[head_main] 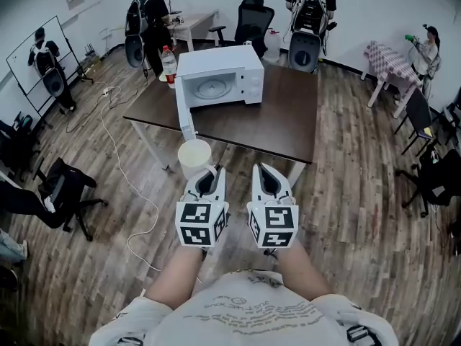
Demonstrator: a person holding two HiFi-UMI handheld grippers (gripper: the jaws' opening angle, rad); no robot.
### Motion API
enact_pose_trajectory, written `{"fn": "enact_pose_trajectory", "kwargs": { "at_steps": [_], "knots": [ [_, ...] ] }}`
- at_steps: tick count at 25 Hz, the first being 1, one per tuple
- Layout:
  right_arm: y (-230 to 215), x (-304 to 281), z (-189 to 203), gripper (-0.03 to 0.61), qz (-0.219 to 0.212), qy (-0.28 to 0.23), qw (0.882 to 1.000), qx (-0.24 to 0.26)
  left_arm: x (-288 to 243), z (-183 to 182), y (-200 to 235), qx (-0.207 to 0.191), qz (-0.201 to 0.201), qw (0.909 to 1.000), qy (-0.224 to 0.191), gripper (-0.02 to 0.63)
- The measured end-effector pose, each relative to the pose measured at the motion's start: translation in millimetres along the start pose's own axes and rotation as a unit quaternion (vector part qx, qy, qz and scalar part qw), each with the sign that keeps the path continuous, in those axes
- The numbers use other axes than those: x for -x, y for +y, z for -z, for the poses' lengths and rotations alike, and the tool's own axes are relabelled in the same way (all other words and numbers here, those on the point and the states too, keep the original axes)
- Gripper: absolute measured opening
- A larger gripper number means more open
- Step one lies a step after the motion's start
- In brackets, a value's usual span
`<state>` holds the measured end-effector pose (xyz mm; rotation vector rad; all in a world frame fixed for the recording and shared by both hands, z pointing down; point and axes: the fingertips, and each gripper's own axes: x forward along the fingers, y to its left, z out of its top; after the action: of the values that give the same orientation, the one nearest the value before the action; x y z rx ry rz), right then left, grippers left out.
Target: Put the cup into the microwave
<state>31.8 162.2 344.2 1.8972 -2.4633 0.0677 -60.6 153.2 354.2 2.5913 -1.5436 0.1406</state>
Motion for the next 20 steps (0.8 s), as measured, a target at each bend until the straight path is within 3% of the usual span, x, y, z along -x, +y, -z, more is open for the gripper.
{"fn": "enact_pose_trajectory", "kwargs": {
  "at_steps": [9,20],
  "knots": [
    [-69.0,-2.6,9.3,0.009,-0.016,0.015,1.000,-0.022,-39.9,4.3,-41.8,0.006,-0.025,0.9997,0.003,0.034],
    [-82.4,-16.0,24.3,0.011,-0.028,0.024,0.999,-0.025,-65.8,16.0,-43.0,0.014,-0.030,0.9993,0.018,0.034]
  ]
}}
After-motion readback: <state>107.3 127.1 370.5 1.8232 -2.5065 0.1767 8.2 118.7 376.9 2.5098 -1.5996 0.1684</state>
